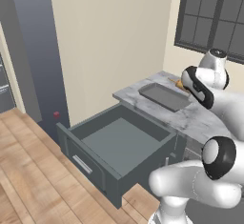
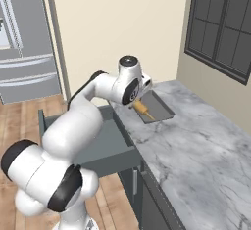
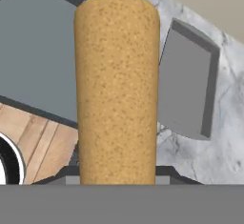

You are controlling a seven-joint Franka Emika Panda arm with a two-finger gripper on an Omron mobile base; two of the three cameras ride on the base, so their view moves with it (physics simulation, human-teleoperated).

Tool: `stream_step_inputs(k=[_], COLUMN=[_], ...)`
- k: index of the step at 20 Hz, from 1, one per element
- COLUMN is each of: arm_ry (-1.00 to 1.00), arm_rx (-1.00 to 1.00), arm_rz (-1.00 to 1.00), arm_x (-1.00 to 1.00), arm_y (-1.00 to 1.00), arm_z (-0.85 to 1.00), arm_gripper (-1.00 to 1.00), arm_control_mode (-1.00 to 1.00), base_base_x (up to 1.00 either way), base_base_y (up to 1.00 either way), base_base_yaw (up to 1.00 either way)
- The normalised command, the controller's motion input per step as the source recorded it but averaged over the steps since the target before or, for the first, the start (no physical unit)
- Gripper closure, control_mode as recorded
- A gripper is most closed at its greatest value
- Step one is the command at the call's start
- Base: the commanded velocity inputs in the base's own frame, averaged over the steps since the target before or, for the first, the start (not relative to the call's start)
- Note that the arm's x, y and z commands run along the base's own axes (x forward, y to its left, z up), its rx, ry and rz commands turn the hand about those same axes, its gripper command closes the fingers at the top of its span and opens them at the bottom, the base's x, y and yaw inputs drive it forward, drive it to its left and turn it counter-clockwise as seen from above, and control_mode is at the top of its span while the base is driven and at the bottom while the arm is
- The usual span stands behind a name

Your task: Pick the rolling pin from the drawer and place it on the counter.

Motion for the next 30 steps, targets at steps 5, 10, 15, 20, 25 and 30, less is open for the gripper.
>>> stream_step_inputs(k=[5, 10, 15, 20, 25, 30], arm_ry=[0.0, 0.02, 0.07, 0.05, 0.03, 0.0], arm_rx=[0.05, 0.0, 0.0, 0.0, 0.03, 0.06], arm_rz=[-0.03, -0.01, 0.0, 0.0, 0.0, 0.0], arm_x=[-0.65, -0.27, 0.19, 0.33, 0.4, 0.43], arm_y=[-0.74, -0.35, -0.35, -0.61, -0.8, -0.8], arm_z=[-0.96, -0.97, -0.74, -0.62, -0.36, -0.15], arm_gripper=[1.0, 1.0, 1.0, 1.0, 1.0, 1.0], arm_control_mode=[-1.0, -1.0, -1.0, -1.0, -1.0, -1.0], base_base_x=[0.0, 0.0, 0.0, 0.0, 0.0, 0.0], base_base_y=[0.0, 0.0, 0.0, 0.0, 0.0, 0.0], base_base_yaw=[0.0, 0.0, 0.0, 0.0, 0.0, 0.0])
